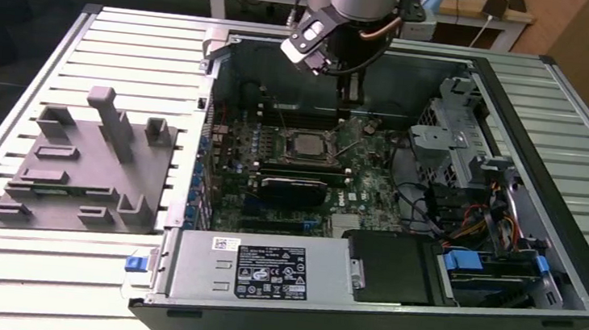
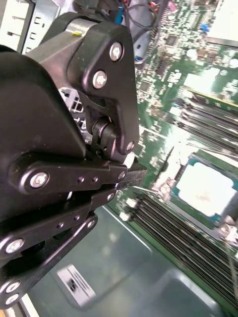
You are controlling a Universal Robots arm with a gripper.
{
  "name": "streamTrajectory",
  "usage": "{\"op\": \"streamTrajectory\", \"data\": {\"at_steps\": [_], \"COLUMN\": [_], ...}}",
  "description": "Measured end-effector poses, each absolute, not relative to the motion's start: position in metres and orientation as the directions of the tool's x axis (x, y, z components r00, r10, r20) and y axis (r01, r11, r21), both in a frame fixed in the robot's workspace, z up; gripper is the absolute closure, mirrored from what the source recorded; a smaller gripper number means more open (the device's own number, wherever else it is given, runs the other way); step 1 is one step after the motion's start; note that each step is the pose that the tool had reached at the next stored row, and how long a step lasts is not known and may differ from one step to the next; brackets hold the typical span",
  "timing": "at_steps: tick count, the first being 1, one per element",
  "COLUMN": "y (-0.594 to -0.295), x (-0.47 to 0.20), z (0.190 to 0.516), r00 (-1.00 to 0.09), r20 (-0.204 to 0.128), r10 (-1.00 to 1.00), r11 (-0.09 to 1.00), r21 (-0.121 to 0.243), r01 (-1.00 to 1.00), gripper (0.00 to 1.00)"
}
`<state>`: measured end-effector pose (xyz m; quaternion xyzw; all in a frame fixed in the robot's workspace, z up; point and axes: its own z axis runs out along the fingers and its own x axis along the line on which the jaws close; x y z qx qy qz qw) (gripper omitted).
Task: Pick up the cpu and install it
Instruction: 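Close the cpu cover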
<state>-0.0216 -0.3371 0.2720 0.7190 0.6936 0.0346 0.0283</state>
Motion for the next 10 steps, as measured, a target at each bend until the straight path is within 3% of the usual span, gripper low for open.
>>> {"op": "streamTrajectory", "data": {"at_steps": [10], "y": [-0.337], "x": [-0.003], "z": [0.270], "r00": [0.040], "r20": [0.010], "r10": [0.999], "r11": [-0.040], "r21": [0.081], "r01": [0.996], "gripper": [0.89]}}
